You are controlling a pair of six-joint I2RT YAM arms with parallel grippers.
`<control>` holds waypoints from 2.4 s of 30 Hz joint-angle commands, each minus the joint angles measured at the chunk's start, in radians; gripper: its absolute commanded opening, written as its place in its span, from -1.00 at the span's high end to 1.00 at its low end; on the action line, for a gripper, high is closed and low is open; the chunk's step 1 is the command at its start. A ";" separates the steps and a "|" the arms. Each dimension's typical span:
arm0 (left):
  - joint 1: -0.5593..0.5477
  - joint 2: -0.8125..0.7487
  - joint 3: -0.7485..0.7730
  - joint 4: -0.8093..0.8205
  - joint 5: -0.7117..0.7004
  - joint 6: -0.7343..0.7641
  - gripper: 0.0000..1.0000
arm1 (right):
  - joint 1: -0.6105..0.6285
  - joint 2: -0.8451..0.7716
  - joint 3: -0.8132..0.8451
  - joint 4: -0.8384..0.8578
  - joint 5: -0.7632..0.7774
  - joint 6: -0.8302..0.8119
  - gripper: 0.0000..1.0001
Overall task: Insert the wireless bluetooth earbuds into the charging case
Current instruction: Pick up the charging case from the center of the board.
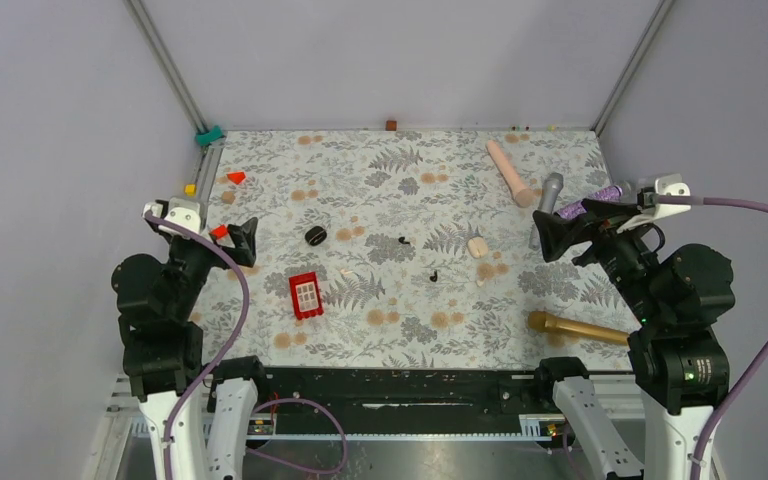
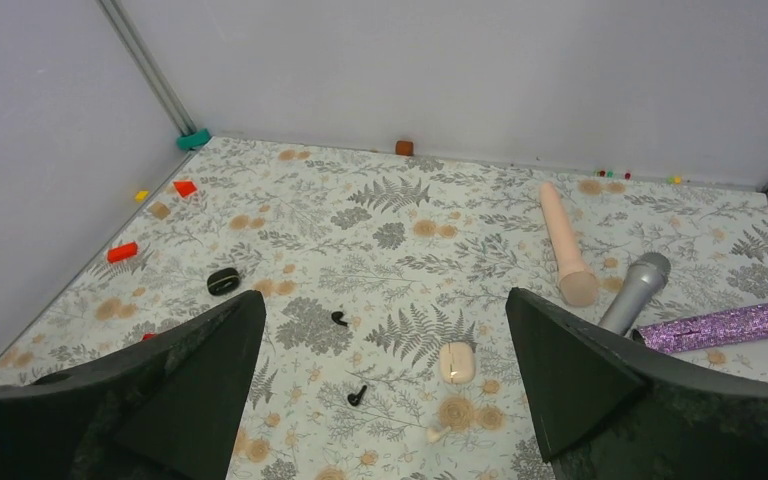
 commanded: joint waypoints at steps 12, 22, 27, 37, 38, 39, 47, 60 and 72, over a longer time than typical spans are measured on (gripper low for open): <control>0.014 0.055 -0.013 0.077 0.067 0.067 -0.98 | -0.005 0.117 -0.082 0.069 -0.117 -0.136 -0.97; -0.319 0.407 0.065 -0.021 -0.286 0.212 -0.97 | -0.005 0.375 -0.069 0.035 -0.076 -0.181 -0.97; -0.419 0.414 -0.032 0.013 -0.184 0.238 -0.97 | -0.005 0.540 -0.060 -0.010 -0.091 -0.196 -0.97; -0.427 0.436 -0.064 0.011 -0.110 0.237 -0.97 | -0.004 0.862 -0.024 -0.024 -0.043 -0.262 -0.76; -0.427 0.439 -0.065 0.011 -0.108 0.235 -0.97 | -0.003 0.893 -0.011 -0.032 -0.044 -0.267 -0.72; -0.427 0.443 -0.066 0.011 -0.107 0.235 -0.97 | -0.001 0.919 0.000 -0.043 -0.052 -0.278 -0.67; -0.427 0.441 -0.071 0.010 -0.099 0.233 -0.98 | 0.195 0.922 -0.139 0.135 0.325 -0.458 -0.68; -0.427 0.452 -0.071 0.011 -0.088 0.226 -0.97 | 0.348 1.073 -0.172 0.218 0.547 -0.541 -0.67; -0.427 0.455 -0.071 0.011 -0.087 0.227 -0.97 | 0.364 1.183 -0.108 0.142 0.491 -0.500 -0.67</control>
